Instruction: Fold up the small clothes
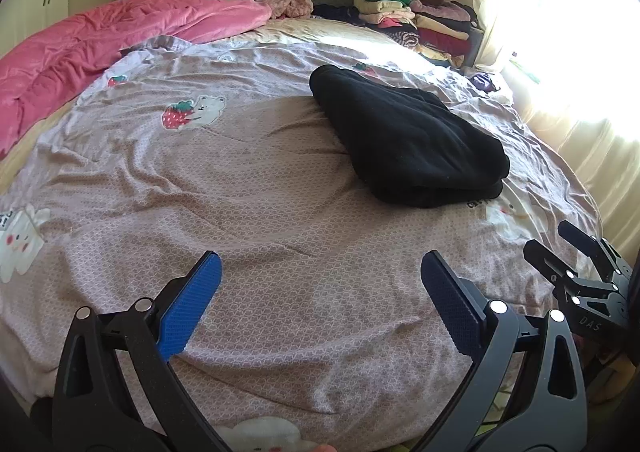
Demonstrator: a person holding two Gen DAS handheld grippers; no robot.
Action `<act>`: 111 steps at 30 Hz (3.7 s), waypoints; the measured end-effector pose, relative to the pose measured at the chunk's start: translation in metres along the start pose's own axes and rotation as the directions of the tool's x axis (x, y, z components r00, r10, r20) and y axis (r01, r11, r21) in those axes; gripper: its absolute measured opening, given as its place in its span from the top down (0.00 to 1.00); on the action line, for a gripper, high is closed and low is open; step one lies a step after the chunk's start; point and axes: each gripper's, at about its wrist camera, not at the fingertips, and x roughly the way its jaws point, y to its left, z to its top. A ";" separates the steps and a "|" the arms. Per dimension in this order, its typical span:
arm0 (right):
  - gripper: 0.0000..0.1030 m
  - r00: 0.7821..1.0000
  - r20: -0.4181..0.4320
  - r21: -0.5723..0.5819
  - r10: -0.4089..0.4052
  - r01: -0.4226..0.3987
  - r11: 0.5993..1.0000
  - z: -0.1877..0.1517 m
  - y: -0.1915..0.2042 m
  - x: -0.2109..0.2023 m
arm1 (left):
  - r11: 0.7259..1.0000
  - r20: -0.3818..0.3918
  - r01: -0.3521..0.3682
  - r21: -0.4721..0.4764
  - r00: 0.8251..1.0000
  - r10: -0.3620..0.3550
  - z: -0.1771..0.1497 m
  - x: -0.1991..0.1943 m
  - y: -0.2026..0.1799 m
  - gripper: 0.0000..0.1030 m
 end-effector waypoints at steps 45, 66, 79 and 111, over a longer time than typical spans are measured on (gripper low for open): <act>0.04 1.000 -0.016 0.002 -0.008 0.008 1.000 0.000 0.000 0.004 | 1.000 0.002 -0.026 -0.002 1.000 0.026 0.001 -0.001 0.006 0.09; 0.04 1.000 -0.025 0.010 -0.003 0.003 1.000 -0.001 0.000 0.002 | 1.000 0.005 -0.028 -0.002 1.000 0.028 0.001 -0.003 0.006 0.09; 0.04 1.000 -0.029 0.012 -0.006 0.006 1.000 -0.001 0.000 0.003 | 1.000 0.005 -0.022 -0.002 1.000 0.022 0.001 -0.003 0.006 0.09; 0.04 0.965 -0.034 0.153 -0.261 0.264 0.952 -0.007 -0.078 -0.017 | 0.995 0.006 -0.055 -0.080 0.998 0.055 0.005 -0.007 0.024 0.09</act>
